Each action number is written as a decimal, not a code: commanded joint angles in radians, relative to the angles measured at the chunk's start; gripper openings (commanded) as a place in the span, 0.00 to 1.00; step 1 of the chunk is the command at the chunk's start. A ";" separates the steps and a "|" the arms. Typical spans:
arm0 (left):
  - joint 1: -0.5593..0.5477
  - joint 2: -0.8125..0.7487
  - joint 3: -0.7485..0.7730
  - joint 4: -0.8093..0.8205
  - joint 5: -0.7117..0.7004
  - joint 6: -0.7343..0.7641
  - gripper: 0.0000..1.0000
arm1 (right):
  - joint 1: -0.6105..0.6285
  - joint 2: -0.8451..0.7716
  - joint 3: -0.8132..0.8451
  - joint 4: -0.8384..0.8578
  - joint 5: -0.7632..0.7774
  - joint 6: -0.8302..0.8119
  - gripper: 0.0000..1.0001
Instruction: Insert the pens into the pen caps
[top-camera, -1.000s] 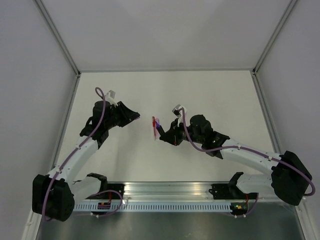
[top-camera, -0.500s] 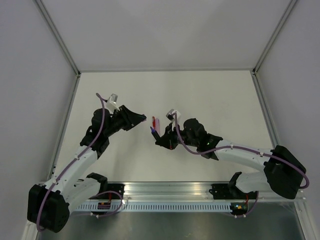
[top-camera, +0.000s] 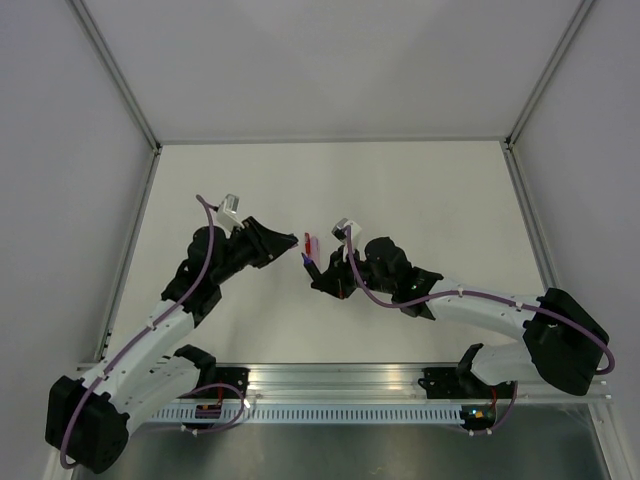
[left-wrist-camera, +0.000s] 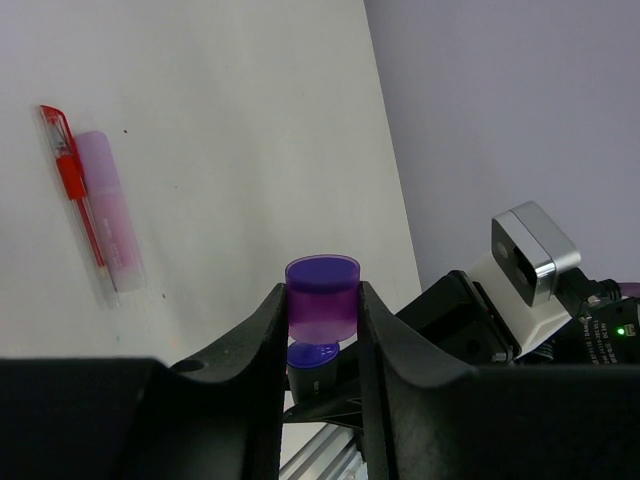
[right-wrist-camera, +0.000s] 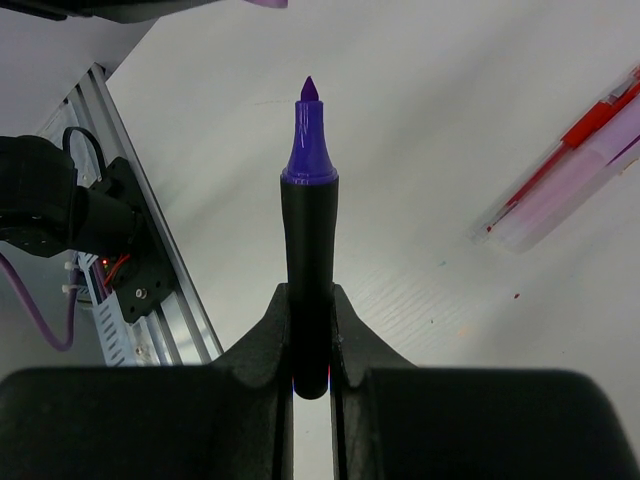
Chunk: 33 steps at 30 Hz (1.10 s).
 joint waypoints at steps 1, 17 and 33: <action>-0.015 -0.017 -0.023 0.012 -0.034 -0.037 0.02 | 0.009 -0.025 0.020 0.054 0.000 0.001 0.00; -0.107 0.010 -0.060 0.069 -0.112 -0.055 0.02 | 0.023 -0.022 0.019 0.068 0.034 0.013 0.00; -0.268 0.039 -0.094 0.015 -0.254 -0.043 0.02 | 0.023 -0.064 -0.003 0.066 0.172 0.015 0.00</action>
